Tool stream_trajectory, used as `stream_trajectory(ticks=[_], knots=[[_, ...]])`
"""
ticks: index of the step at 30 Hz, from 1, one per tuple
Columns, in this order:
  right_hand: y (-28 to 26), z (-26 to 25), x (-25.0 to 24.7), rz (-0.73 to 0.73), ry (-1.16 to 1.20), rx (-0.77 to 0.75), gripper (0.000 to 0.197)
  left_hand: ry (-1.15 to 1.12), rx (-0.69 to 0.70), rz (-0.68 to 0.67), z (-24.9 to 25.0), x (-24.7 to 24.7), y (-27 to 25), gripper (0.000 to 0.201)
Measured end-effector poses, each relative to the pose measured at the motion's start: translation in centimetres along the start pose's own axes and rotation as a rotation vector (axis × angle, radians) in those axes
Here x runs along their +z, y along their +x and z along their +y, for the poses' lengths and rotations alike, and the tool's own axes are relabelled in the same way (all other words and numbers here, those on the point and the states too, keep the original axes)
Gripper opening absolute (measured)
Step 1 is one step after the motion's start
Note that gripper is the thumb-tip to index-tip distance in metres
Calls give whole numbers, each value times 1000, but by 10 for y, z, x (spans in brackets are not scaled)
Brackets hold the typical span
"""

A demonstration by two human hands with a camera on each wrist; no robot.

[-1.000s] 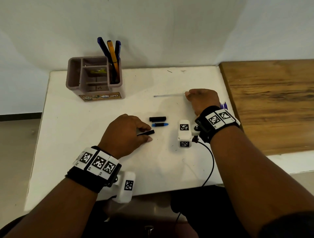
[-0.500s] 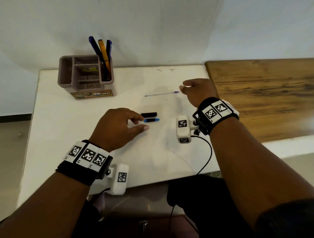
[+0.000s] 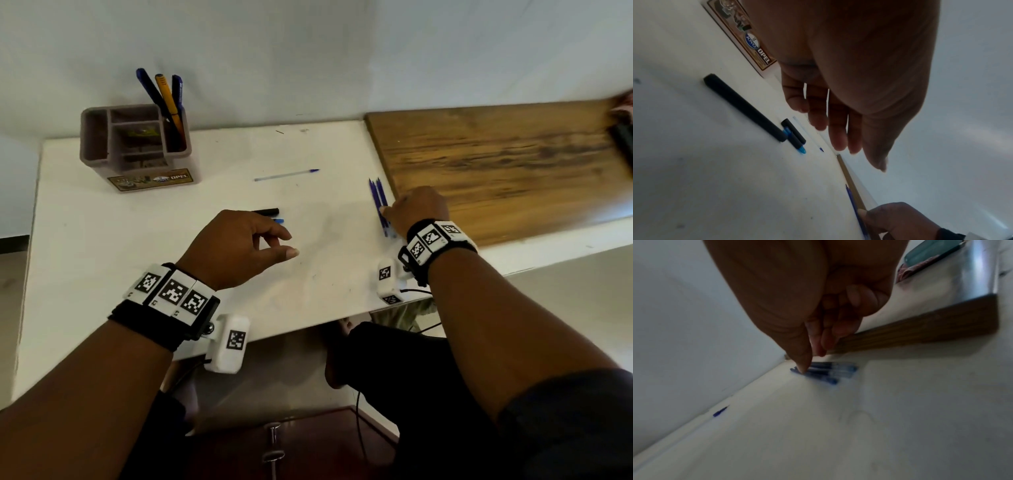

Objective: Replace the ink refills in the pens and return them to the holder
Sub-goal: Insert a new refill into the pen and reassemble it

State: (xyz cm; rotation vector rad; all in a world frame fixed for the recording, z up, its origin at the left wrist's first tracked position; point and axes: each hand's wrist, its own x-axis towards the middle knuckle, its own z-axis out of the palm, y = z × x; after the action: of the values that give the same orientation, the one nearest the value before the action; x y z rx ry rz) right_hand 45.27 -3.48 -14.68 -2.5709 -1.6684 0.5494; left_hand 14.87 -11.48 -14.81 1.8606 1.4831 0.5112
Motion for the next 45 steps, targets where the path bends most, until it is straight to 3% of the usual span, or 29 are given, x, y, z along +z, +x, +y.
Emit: stream_trajectory(ticks=[4, 8, 17, 21, 23, 26, 28, 30, 33, 36, 38, 45], knots=[[3, -14, 17, -6, -4, -21, 37, 7, -5, 2, -2, 0, -1, 34], [6, -21, 20, -15, -21, -17, 28, 21, -4, 3, -1, -1, 1, 36], [6, -24, 17, -54, 64, 30, 28, 24, -54, 1, 5, -8, -1, 35], [-16, -40, -13, -59, 170, -46, 37, 81, -178, 141, 3, -30, -15, 38], [-41, -59, -17, -92, 436, -121, 39, 84, -266, 204, 0, -44, -30, 45], [-90, -87, 4, -190, 976, -92, 27, 91, -350, 270, -10, -49, -48, 69], [-118, -100, 28, -227, 997, -129, 23, 109, -417, 267, -23, -45, -53, 94], [-129, -112, 49, -241, 922, -194, 19, 147, -473, 186, -40, -38, -49, 107], [-117, -124, 67, -233, 838, -225, 19, 161, -460, 55, -55, -30, -30, 88], [-98, -130, 67, -194, 829, -243, 17, 176, -427, 103, -57, -24, -12, 59], [-91, -131, 67, -176, 813, -268, 16, 200, -410, 136, -58, -19, -7, 51], [-87, -127, 62, -158, 902, -263, 14, 191, -324, 68, -51, -9, -5, 16]])
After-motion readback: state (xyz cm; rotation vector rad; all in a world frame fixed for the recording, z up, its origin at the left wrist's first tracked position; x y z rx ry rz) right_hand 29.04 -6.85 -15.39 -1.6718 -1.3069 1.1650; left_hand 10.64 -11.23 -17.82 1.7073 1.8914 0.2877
